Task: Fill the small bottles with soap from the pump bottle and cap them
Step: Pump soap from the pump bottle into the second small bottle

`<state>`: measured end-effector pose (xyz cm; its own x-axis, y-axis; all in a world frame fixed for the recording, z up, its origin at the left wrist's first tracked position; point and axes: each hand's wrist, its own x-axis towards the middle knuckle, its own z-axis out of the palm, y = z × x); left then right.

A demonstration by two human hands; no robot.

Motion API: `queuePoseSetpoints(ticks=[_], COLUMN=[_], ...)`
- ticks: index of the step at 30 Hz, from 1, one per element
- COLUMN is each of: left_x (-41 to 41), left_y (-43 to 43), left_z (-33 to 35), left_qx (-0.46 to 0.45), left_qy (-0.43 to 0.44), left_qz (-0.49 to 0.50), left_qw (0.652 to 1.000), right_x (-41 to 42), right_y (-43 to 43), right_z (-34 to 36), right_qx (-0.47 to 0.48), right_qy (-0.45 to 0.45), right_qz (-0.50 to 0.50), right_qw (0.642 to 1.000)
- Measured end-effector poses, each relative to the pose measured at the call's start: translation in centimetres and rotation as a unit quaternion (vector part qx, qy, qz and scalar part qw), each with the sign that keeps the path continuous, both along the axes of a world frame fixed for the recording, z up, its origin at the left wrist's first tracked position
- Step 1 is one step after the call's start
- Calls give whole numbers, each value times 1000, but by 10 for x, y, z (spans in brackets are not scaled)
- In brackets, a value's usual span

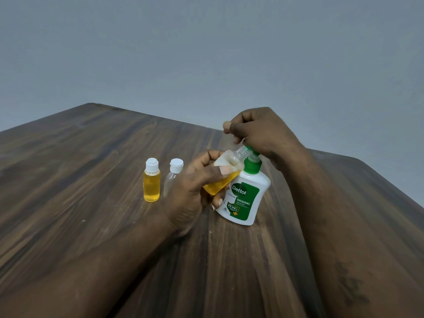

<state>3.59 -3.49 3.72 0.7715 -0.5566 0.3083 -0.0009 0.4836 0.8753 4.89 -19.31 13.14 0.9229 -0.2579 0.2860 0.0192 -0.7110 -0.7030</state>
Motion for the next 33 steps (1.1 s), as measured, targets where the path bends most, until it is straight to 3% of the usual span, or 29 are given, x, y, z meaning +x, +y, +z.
queuePoseSetpoints(ticks=[3, 8, 10, 18, 22, 25, 33], left_x=[1, 0, 0, -3, -7, -5, 2], left_y=[4, 2, 0, 3, -1, -2, 8], left_z=[-7, -15, -19, -20, -22, -21, -15], left_qx=[87, 237, 245, 250, 230, 209, 207], left_qy=[-158, -395, -419, -429, -394, -376, -387], left_qz=[132, 312, 336, 373, 384, 397, 381], left_qw=[975, 831, 807, 784, 803, 811, 813], right_x=[-1, -1, -1, -2, -3, -5, -1], right_y=[-2, -1, 2, 3, 4, 5, 7], right_z=[4, 2, 1, 0, 5, 15, 23], right_qx=[-17, -4, -12, -5, -3, -57, -92], right_qy=[-35, 56, 90, 82, 42, 24, 89], right_qz=[-7, 23, 30, 25, 17, 3, -9], right_qw=[999, 998, 995, 996, 999, 998, 992])
